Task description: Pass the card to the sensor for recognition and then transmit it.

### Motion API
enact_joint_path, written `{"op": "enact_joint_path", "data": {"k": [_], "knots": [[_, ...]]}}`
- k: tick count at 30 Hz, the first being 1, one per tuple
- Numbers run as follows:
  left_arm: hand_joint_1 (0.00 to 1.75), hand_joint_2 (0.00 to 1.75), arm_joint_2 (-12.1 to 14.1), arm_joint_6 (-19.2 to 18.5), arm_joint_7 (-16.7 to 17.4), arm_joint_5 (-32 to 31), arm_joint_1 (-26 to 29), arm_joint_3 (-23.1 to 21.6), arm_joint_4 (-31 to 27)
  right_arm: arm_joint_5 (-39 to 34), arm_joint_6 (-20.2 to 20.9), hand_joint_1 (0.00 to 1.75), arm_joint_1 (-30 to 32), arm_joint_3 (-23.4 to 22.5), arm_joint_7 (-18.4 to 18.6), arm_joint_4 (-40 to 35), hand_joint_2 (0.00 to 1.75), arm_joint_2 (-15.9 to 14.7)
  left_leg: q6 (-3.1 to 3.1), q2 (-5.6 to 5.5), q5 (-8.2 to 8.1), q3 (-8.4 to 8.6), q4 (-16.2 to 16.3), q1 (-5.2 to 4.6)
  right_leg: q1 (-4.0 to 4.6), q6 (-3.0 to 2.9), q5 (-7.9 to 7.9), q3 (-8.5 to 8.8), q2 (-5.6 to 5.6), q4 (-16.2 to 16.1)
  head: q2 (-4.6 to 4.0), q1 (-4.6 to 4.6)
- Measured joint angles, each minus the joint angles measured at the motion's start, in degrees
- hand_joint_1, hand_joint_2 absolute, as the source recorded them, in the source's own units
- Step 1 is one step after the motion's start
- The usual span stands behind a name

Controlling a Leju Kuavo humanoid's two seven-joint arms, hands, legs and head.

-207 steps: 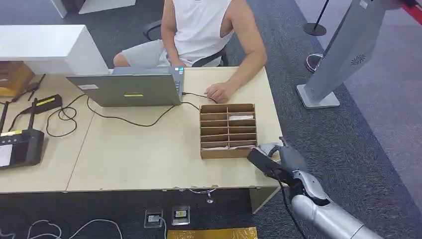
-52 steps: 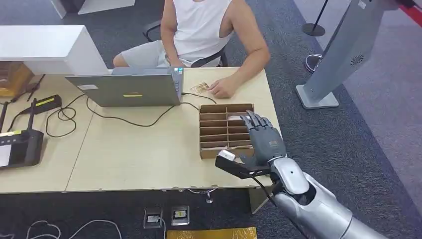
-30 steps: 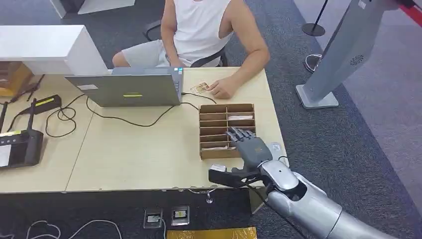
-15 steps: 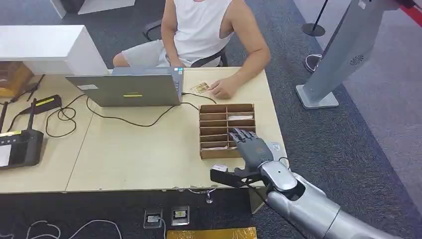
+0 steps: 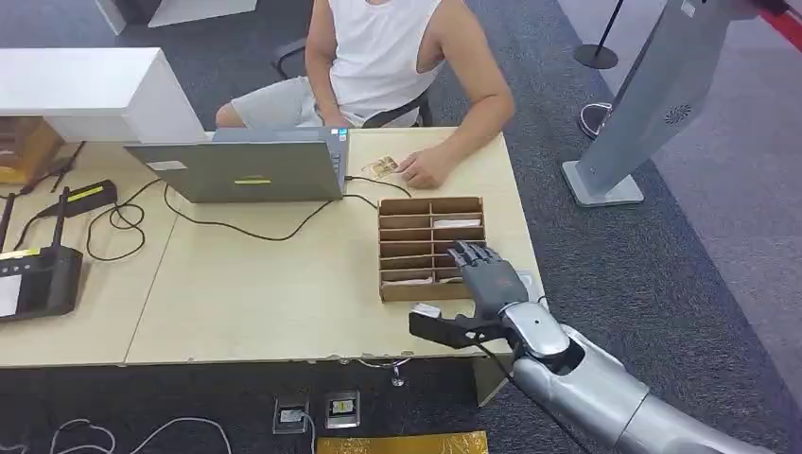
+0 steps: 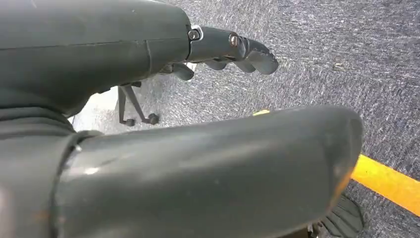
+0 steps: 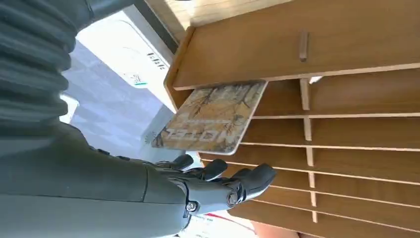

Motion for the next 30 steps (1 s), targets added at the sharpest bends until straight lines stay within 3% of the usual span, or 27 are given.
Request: {"op": "enact_joint_path", "data": {"k": [20, 30], "knots": [[0.0, 0.0, 0.1, -0.1, 0.0, 0.0, 0.0, 0.0, 0.0, -0.2, -2.3, 0.0, 0.2, -1.7, 1.0, 1.2, 1.75, -2.2, 0.0, 0.02, 0.0, 0.01, 0.0, 0.0, 0.0, 0.0, 0.0, -0.01, 0.02, 0.0, 0.0, 0.0], [0.0, 0.0, 0.2, 0.0, 0.0, 0.0, 0.0, 0.0, 0.0, 0.9, -2.2, 0.0, 0.7, -2.9, -0.4, 1.2, 1.75, -2.2, 0.0, 0.02, 0.0, 0.0, 0.0, 0.0, 0.0, 0.0, 0.0, -0.01, 0.01, 0.0, 0.0, 0.0]]}}
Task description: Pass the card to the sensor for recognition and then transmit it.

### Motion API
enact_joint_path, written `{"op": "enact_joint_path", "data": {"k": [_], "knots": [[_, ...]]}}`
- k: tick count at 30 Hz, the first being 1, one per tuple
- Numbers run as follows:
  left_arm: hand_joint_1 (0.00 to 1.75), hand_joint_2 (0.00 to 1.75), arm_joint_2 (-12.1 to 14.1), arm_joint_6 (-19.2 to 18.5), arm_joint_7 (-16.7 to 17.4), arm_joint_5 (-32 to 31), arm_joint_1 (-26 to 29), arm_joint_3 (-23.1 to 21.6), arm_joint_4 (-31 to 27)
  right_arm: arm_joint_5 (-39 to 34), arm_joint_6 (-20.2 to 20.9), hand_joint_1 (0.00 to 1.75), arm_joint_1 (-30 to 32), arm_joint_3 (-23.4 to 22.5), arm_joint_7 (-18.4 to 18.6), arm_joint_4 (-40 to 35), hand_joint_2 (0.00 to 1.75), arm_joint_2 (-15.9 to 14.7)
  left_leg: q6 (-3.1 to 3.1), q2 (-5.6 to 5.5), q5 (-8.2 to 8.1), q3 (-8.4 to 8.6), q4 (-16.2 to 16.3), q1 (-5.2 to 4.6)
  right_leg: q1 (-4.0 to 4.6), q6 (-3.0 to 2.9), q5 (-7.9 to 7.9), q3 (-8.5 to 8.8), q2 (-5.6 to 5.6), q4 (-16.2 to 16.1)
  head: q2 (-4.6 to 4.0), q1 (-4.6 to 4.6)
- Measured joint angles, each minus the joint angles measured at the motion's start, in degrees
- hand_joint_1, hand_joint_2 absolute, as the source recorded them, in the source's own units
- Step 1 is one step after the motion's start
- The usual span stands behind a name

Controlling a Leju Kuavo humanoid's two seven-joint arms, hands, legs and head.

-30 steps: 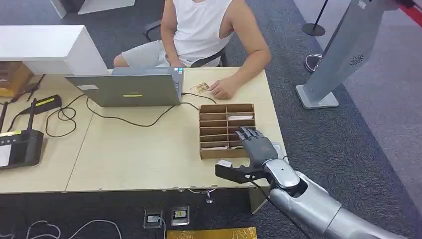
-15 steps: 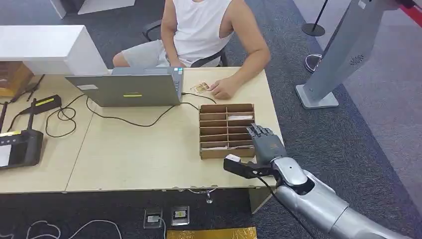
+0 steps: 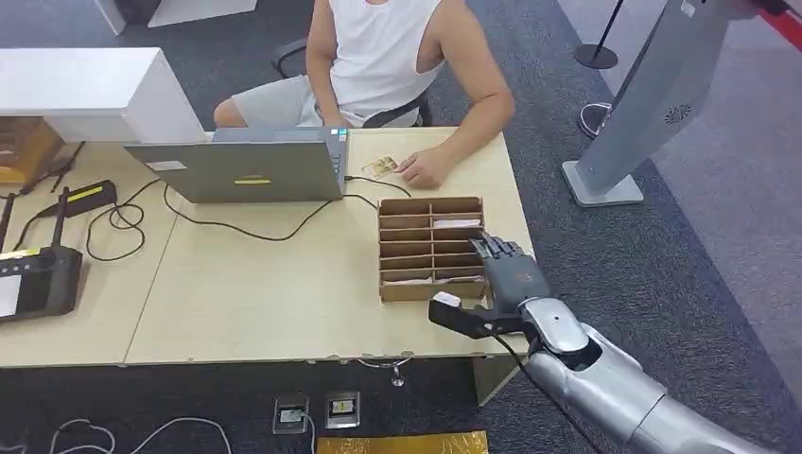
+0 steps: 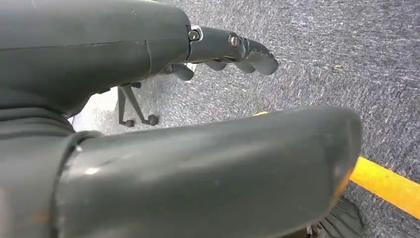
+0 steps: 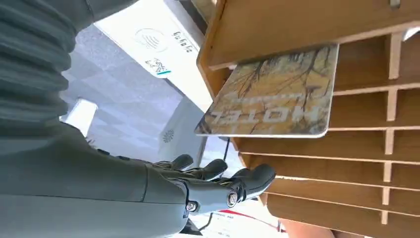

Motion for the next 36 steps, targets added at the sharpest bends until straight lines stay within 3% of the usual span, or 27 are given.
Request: {"op": "enact_joint_path", "data": {"k": [19, 28, 29, 30, 36], "knots": [[0.0, 0.0, 0.0, 0.0, 0.0, 0.0, 0.0, 0.0, 0.0, 0.2, -0.1, 0.0, 0.2, 0.1, -3.4, -0.3, 1.75, 2.8, 0.0, -0.01, 0.0, -0.01, 0.0, 0.0, -0.01, 0.0, 0.0, 0.01, 0.0, 0.0, 0.0, 0.0], [0.0, 0.0, 0.0, 0.0, 0.0, 0.0, 0.0, 0.0, 0.0, -0.6, -0.2, 0.0, 0.1, 0.3, -2.6, 0.5, 1.75, 3.2, 0.0, -0.01, 0.0, 0.0, 0.0, 0.0, 0.0, 0.0, 0.0, 0.0, 0.0, 0.0, 0.0, 0.0], [0.0, 0.0, 0.0, 0.0, 0.0, 0.0, 0.0, 0.0, 0.0, -0.7, -0.3, 0.77, 0.1, 0.5, -2.5, 0.6, 1.75, 3.2, 0.0, -0.01, 0.0, 0.0, 0.0, 0.0, 0.0, 0.0, 0.0, 0.01, 0.0, 0.0, 0.02, 0.0], [0.0, 0.0, 0.0, 0.0, 0.0, 0.0, 0.0, 0.0, 0.0, -0.8, -0.3, 1.73, 0.0, 0.5, -2.3, 0.7, 1.75, 3.2, 0.0, -0.01, 0.0, 0.0, 0.0, 0.0, 0.0, 0.0, 0.0, 0.0, 0.0, 0.0, 0.0, 0.0], [0.0, 0.0, 0.0, 0.0, 0.0, 0.0, 0.0, 0.0, 0.0, -2.4, -0.3, 1.75, -0.1, 0.5, -1.4, 1.5, 1.75, 3.2, 0.0, -0.01, 0.0, 0.0, 0.0, 0.0, 0.0, 0.0, 0.0, 0.0, 0.0, 0.0, 0.0, 0.0]]}}
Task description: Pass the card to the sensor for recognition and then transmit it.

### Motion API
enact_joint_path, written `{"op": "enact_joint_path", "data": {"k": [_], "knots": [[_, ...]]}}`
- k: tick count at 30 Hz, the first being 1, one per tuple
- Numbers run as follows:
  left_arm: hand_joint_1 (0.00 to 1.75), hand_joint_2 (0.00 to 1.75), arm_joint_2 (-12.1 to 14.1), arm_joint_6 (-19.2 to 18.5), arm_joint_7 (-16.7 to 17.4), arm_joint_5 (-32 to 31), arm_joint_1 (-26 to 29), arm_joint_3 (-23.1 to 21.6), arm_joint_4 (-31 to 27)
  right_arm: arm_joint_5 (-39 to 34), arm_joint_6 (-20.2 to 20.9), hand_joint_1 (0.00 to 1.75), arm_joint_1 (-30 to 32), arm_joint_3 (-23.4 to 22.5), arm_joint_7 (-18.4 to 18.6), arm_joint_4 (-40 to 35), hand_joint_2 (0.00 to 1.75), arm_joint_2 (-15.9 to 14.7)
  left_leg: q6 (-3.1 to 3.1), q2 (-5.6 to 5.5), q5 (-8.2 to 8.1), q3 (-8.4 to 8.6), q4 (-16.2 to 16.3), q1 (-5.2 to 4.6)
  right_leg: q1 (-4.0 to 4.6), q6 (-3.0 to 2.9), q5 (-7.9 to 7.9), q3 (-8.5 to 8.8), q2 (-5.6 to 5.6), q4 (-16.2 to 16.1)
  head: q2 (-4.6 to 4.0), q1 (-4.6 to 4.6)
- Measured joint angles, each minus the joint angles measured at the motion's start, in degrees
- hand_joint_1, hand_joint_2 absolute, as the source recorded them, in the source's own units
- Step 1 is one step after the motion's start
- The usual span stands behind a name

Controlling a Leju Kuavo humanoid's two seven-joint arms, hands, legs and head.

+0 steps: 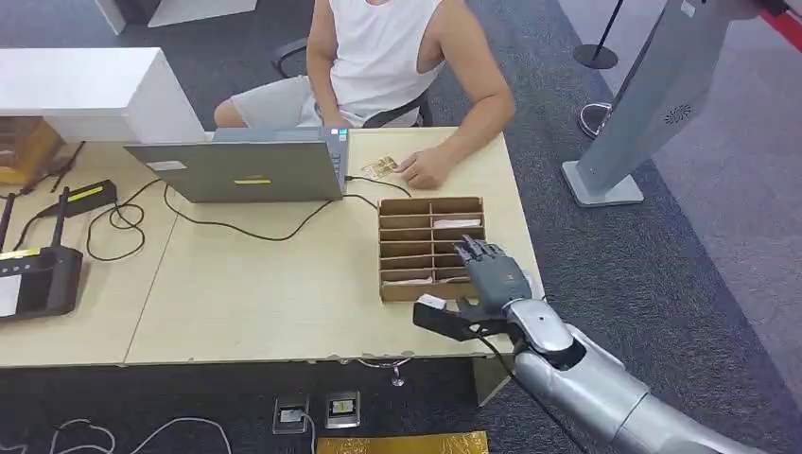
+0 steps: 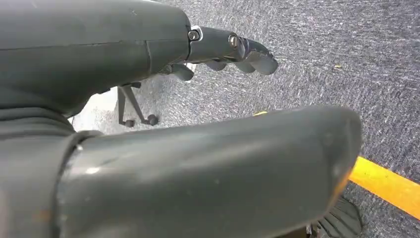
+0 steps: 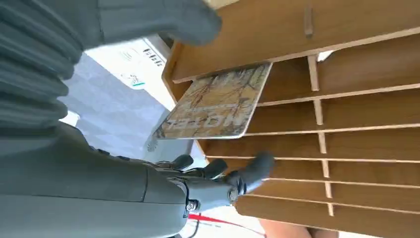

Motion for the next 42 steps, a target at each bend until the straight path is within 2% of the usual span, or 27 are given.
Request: {"op": "enact_joint_path", "data": {"k": [30, 37, 42], "knots": [[0.0, 0.0, 0.0, -0.1, 0.0, 0.0, 0.0, 0.0, 0.0, -0.7, -1.1, 1.75, -1.2, 0.1, 0.8, 2.1, 1.75, 0.0, 0.0, 0.0, 0.0, 0.01, 0.0, 0.0, 0.0, 0.0, 0.01, 0.01, 0.01, 0.0, 0.0, 0.0], [0.0, 0.0, 0.0, 0.0, 0.0, 0.0, 0.0, -0.1, 0.0, 2.9, -5.4, 1.75, -4.9, -0.7, 3.7, -0.2, 1.75, 0.0, 0.0, 0.02, 0.01, 0.01, 0.0, 0.0, 0.0, -0.01, 0.02, -0.01, 0.03, 0.0, 0.0, 0.0], [0.0, 0.0, 0.0, 0.1, 0.0, 0.0, 0.0, -0.1, 0.0, 4.6, -6.1, 1.75, -9.4, -2.4, 5.5, -4.2, 1.75, -0.2, -0.01, 0.02, 0.03, 0.02, 0.0, 0.0, 0.0, -0.01, 0.03, -0.01, 0.03, 0.0, 0.0, 0.0]]}}
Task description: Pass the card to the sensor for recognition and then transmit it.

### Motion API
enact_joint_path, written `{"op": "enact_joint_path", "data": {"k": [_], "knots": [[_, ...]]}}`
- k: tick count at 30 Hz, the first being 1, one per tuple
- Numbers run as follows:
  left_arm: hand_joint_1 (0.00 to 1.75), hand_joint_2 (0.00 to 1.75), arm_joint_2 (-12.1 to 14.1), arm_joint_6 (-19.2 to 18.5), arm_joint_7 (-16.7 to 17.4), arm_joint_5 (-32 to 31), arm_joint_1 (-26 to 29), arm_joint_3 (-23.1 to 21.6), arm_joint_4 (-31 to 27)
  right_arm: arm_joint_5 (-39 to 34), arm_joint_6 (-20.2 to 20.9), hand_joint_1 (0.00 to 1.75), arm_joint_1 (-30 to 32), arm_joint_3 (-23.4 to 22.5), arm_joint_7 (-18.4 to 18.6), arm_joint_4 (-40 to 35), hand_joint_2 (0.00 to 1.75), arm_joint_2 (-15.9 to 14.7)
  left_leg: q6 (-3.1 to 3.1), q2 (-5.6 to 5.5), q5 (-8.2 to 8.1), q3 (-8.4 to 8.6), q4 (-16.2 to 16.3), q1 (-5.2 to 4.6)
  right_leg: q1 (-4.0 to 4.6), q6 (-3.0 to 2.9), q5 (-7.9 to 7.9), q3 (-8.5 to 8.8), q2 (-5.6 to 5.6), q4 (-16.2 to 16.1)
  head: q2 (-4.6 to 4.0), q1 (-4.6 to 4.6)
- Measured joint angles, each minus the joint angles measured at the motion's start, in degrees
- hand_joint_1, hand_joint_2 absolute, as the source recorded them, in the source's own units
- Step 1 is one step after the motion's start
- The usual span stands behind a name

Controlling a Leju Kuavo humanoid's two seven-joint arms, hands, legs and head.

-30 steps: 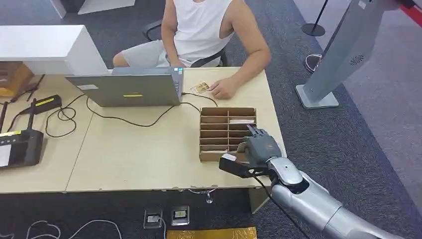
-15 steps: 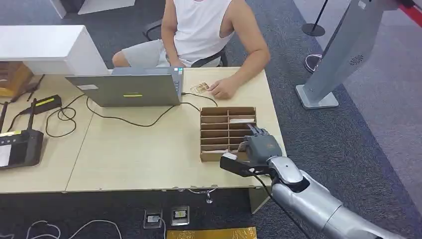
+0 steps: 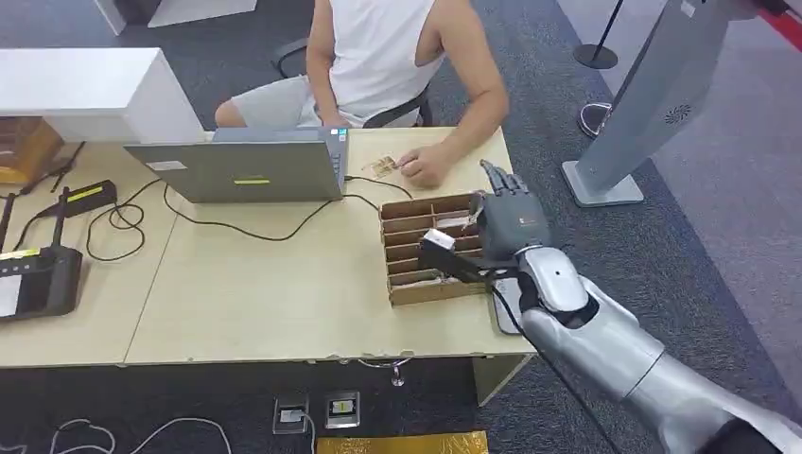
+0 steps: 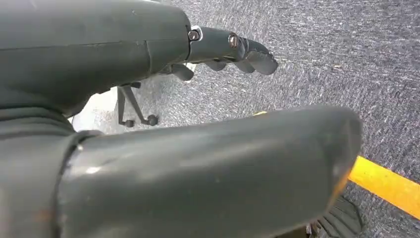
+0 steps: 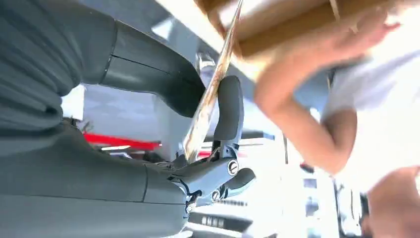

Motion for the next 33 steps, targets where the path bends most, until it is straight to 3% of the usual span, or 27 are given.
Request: {"op": "enact_joint_path", "data": {"k": [5, 14, 24, 25, 26, 27, 28, 29, 33], "knots": [[0.0, 0.0, 0.0, 0.0, 0.1, 0.0, -0.1, 0.0, 0.0, 1.0, 0.6, 1.75, -4.1, -1.5, 1.4, -3.5, 1.75, -0.3, 0.0, 0.0, 0.0, 0.0, 0.0, 0.0, 0.0, 0.0, 0.0, 0.0, 0.01, 0.0, 0.0, 0.0], [0.0, 0.0, 0.0, -0.1, 1.1, 0.0, -0.7, -0.1, 0.0, 0.7, 5.9, 1.75, -9.9, -1.1, 2.2, -4.6, 1.75, -0.2, 0.0, -0.01, 0.0, -0.03, 0.0, 0.0, 0.0, 0.0, 0.0, 0.01, -0.01, 0.0, 0.0, 0.0], [0.0, 0.0, 0.0, 0.0, 2.2, 0.0, -1.1, -0.3, 0.0, -0.7, 7.4, 1.75, -14.3, 2.1, 2.5, 5.9, 1.75, 5.3, 0.0, -0.02, 0.0, -0.05, 0.0, 0.01, 0.0, 0.0, 0.0, 0.01, -0.01, 0.0, 0.02, -0.02], [0.0, 0.0, 0.0, 0.1, 2.3, 0.0, -1.1, -0.3, 0.0, -0.7, 7.4, 1.59, -14.7, 2.4, 2.8, 7.8, 1.75, 6.2, 0.0, -0.02, 0.0, -0.05, 0.0, 0.01, 0.0, 0.0, 0.0, 0.01, -0.02, 0.0, 0.0, 0.0], [0.0, 0.0, 0.0, 0.1, 2.3, 0.0, -1.1, -0.3, 0.0, -0.7, 7.3, 1.59, -14.9, 2.7, 2.8, 9.4, 1.75, 6.8, 0.0, -0.05, 0.0, -0.05, 0.0, 0.01, 0.01, 0.0, 0.0, 0.01, -0.05, 0.0, 0.0, 0.0], [0.0, 0.0, -0.1, 0.1, 2.3, 0.0, -1.1, -0.3, 0.0, -0.7, 6.9, 0.59, -15.0, 3.0, 2.8, 10.7, 1.75, 7.3, 0.0, -0.08, 0.0, -0.05, 0.0, 0.01, 0.0, 0.0, 0.0, 0.01, -0.08, 0.0, 0.0, 0.02], [0.0, 0.0, -0.1, 0.2, 2.3, 0.0, -1.1, -0.3, 0.0, -0.8, 6.4, 0.07, -15.1, 3.4, 2.7, 12.1, 1.75, 7.9, 0.0, -0.1, 0.0, -0.06, 0.0, 0.01, 0.0, 0.0, 0.0, 0.01, -0.11, 0.0, 0.0, 0.0], [0.0, 0.0, -0.2, 0.2, 2.3, 0.0, -1.1, -0.3, 0.0, -0.8, 5.8, 0.0, -15.1, 3.7, 2.6, 13.5, 1.75, 8.4, 0.0, -0.11, 0.01, -0.06, 0.0, 0.01, 0.0, 0.0, 0.0, 0.01, -0.1, 0.0, 0.02, 0.0], [0.0, 0.0, -0.3, 0.1, 2.3, 0.0, -1.0, -0.3, 0.0, -1.6, 4.4, 0.0, -15.1, 4.9, 2.3, 18.3, 1.75, 9.8, 0.0, -0.1, 0.0, -0.06, 0.0, 0.01, 0.0, 0.0, 0.0, 0.01, -0.08, 0.0, 0.0, 0.0]]}}
